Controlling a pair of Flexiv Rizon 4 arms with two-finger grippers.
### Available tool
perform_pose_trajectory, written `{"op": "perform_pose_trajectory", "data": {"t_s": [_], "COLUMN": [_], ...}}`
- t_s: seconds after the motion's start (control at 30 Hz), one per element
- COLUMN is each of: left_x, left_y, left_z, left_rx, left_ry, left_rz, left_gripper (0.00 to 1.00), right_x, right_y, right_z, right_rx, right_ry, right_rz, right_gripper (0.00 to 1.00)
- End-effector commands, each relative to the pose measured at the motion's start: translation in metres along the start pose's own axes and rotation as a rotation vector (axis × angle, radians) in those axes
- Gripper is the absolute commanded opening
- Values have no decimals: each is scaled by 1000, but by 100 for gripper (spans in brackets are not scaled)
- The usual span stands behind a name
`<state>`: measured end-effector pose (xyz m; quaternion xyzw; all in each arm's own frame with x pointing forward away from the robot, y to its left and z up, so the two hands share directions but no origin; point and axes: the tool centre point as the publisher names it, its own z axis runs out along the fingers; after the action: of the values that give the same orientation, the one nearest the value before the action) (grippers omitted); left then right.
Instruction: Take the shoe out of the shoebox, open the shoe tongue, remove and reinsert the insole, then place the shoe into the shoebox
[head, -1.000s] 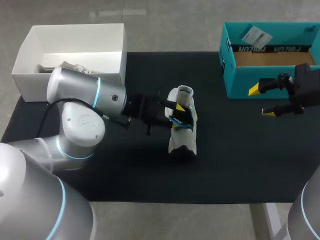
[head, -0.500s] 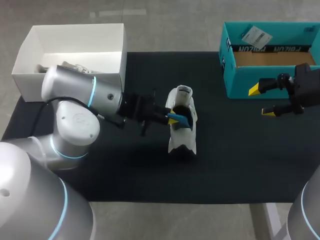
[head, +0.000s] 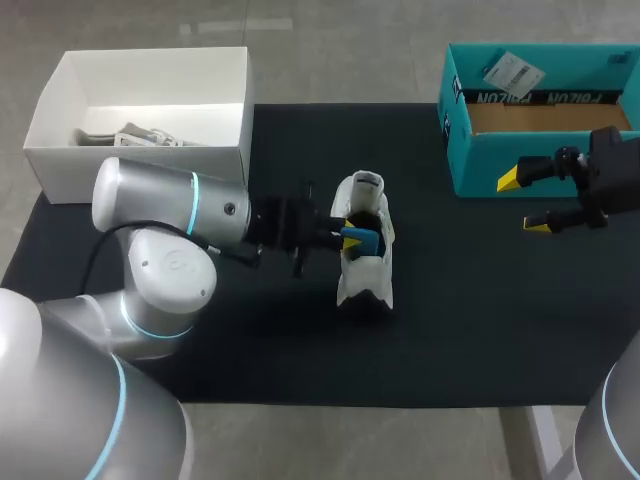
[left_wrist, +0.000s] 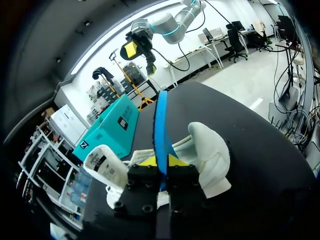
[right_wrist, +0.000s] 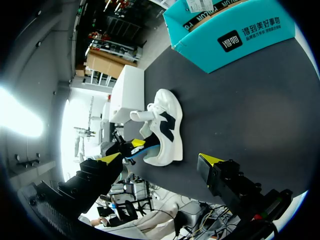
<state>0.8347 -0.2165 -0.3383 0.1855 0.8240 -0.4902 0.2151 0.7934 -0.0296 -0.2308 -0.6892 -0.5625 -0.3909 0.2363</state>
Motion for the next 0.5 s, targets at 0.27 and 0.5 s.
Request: {"op": "perform_pose_trajectory", "data": {"t_s": [0.27,0.5], "left_x": [-1,-6], "left_y": [2,-9], "left_z": [-2,-9], "left_rx": [-3,55], "left_ry": [44,-38], "left_rz": [58,23], "left_gripper": [4,0], "right_x": [1,1], "right_y": [0,0], "right_z": [1,1], "right_rx": [-1,-1], "right_ry": [-4,-4], "right_rz": [2,2], "right_gripper": [100,100]}}
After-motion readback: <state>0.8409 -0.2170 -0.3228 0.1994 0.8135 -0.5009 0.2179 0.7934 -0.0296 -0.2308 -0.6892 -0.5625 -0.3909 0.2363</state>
